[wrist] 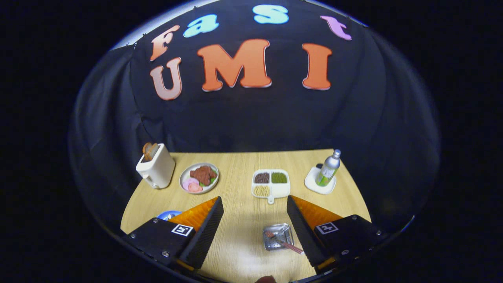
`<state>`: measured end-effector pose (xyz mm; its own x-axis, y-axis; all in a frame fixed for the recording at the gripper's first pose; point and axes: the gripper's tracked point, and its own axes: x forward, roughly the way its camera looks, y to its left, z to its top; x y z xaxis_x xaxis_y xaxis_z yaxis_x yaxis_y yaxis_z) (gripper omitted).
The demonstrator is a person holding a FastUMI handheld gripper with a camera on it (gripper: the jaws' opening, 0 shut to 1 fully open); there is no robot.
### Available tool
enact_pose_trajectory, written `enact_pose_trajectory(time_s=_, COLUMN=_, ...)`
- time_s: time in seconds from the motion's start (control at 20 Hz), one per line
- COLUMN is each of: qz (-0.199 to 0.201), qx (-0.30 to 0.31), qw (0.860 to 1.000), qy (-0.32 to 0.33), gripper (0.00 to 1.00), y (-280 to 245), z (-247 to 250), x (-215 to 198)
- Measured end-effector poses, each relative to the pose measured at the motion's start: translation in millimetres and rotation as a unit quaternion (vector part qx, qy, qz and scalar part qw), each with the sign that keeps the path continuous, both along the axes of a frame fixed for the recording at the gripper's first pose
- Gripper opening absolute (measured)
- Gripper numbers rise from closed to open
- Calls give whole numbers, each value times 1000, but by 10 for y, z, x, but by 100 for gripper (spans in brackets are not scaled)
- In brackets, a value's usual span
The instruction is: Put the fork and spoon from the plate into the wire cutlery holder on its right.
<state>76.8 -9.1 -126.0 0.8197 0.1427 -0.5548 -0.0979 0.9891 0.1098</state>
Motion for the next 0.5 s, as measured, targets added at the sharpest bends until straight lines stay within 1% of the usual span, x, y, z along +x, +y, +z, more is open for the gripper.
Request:
enact_pose_trajectory(time_s=0.1, qz=-23, qx=-17, qw=997, qy=-74, gripper=97, y=-27, z=243, x=58)
enact_pose_trajectory(time_s=0.15, qz=-36, qx=-25, qw=993, qy=-109, gripper=97, y=-13, z=380, x=75)
enact_pose_trajectory(time_s=0.25, qz=-47, qx=-32, qw=985, qy=-162, gripper=97, y=65, z=610, x=54)
enact_pose_trajectory(time_s=0.4, qz=-47, qx=-36, qw=976, qy=-211, gripper=97, y=358, z=828, x=-1)
enact_pose_trajectory(time_s=0.5, qz=-32, qx=-35, qw=972, qy=-229, gripper=97, y=689, z=861, x=9)
